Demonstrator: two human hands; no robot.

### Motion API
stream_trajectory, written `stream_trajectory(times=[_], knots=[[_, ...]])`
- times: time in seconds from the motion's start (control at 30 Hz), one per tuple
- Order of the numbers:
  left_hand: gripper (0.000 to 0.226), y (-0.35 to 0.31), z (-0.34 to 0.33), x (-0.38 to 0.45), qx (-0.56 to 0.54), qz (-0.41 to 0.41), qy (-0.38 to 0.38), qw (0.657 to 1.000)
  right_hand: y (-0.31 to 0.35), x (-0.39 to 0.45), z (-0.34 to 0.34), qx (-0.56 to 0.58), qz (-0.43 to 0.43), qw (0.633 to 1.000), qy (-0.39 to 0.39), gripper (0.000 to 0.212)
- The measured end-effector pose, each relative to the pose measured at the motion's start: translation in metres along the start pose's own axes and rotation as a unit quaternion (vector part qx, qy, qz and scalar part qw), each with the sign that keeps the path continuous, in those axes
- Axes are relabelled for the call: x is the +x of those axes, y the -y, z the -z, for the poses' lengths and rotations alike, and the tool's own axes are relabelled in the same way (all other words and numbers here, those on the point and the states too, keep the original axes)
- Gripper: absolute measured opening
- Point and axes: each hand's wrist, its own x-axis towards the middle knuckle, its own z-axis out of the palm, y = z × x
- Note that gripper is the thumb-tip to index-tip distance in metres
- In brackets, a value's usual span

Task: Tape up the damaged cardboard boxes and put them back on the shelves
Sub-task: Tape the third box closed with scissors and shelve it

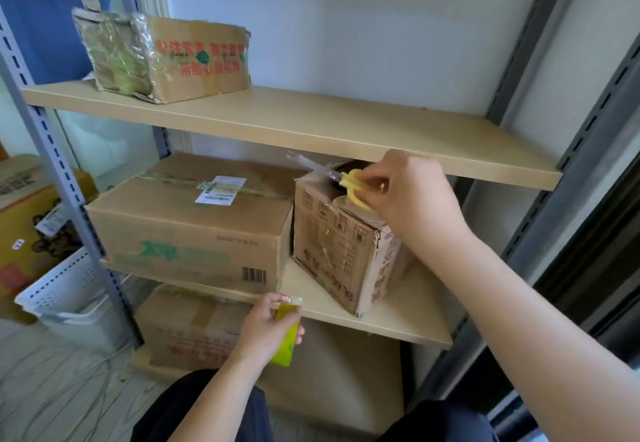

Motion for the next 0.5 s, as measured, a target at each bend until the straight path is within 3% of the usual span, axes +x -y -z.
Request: stream_trajectory(times=[0.13, 0.3, 0.37, 0.43, 0.5], knots=[[0.025, -0.002, -0.001, -0.005, 0.000, -0.004, 0.002, 1.000, -0.014, 0.045, 0.042, -0.053, -0.010, 0.998, -0.037, 0.022], [0.023, -0.007, -0.006, -0.011, -0.037, -0.006, -0.003, 0.999, -0.053, 0.079, 0.054, -0.119, -0.147, 0.978, 0.090, 0.022], [0.019, -0.010, -0.009, -0.013, -0.051, -0.008, -0.001, 0.999, -0.059, 0.083, 0.055, -0.127, -0.178, 0.971, 0.102, 0.025], [0.018, -0.014, -0.011, -0.016, -0.062, -0.010, 0.001, 0.998, -0.062, 0.082, 0.055, -0.103, -0.184, 0.977, 0.037, 0.023], [0.018, -0.019, -0.013, -0.020, -0.074, -0.011, 0.004, 0.997, -0.058, 0.068, 0.050, -0.090, -0.118, 0.979, -0.141, 0.023]])
